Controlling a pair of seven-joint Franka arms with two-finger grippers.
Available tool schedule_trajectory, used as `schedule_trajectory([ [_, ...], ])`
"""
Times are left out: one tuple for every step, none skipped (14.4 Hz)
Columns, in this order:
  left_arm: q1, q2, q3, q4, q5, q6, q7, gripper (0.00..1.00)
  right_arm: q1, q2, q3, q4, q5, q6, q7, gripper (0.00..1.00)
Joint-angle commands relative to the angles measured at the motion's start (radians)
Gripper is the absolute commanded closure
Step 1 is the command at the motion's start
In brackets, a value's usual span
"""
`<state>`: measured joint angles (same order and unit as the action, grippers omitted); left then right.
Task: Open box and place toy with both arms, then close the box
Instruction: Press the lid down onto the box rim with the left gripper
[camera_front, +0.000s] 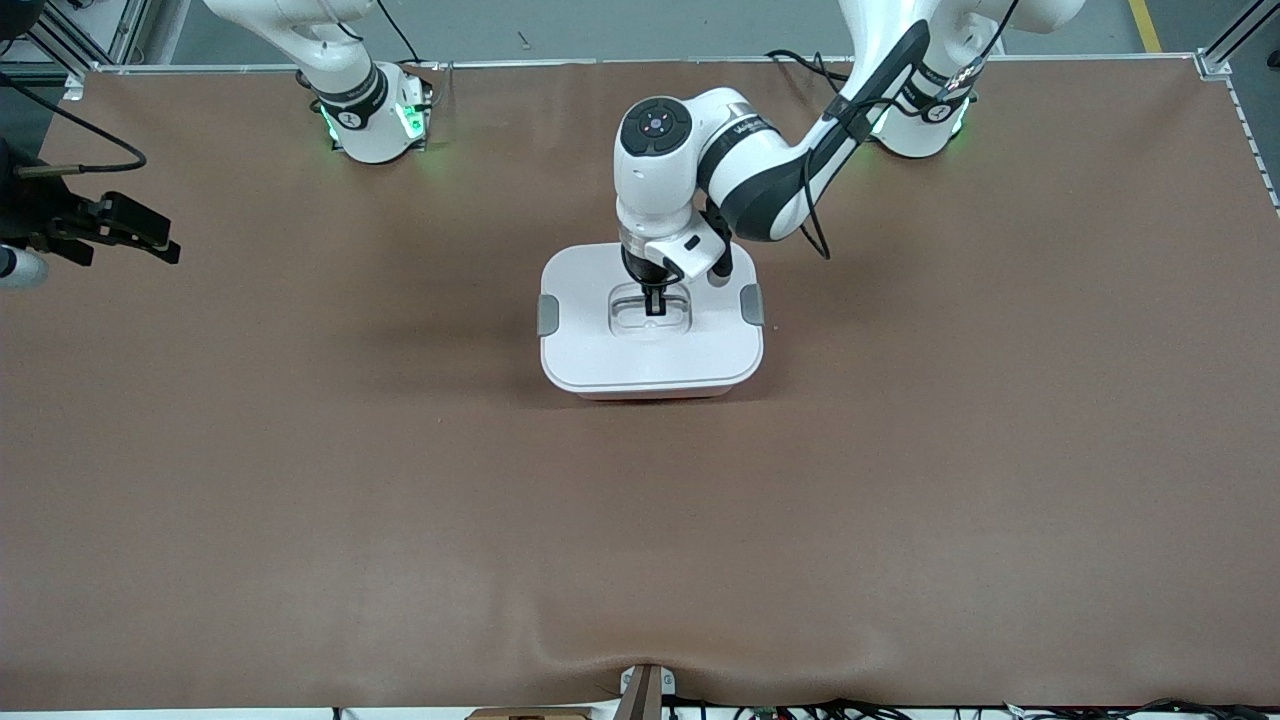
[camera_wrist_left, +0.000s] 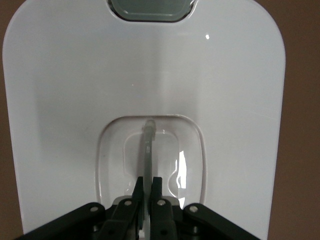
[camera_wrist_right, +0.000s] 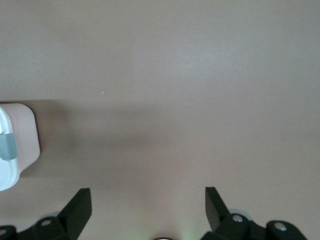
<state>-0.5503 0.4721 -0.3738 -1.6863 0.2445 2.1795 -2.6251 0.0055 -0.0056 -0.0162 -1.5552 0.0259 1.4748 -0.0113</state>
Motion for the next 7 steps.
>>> schedule_trajectory([
  [-0.005,-0.006,0.001,-0.02,0.024,0.019,-0.021,1.0,0.004,0.026,-0.002,0.029,0.019,-0.01,0.001,0.0],
  [-0.005,-0.004,0.001,-0.02,0.024,0.019,-0.021,1.0,0.004,0.026,-0.002,0.03,0.019,-0.01,0.001,0.0],
  [-0.005,-0.004,0.001,-0.02,0.024,0.019,-0.021,1.0,0.004,0.026,-0.002,0.04,0.022,-0.011,0.001,0.0],
  [-0.002,-0.006,0.001,-0.02,0.024,0.019,-0.021,1.0,0.002,0.026,-0.002,0.04,0.022,-0.014,0.002,0.0],
  [-0.002,-0.006,0.001,-0.02,0.024,0.017,-0.021,1.0,-0.001,0.026,-0.002,0.04,0.023,-0.014,0.002,0.0],
  [-0.002,-0.006,0.001,-0.02,0.024,0.016,-0.019,0.92,-0.001,0.026,-0.002,0.04,0.025,-0.013,0.002,0.0],
  [0.0,-0.006,0.001,-0.015,0.022,0.01,-0.018,0.65,-0.001,0.026,-0.002,0.04,0.025,-0.013,0.002,0.0],
])
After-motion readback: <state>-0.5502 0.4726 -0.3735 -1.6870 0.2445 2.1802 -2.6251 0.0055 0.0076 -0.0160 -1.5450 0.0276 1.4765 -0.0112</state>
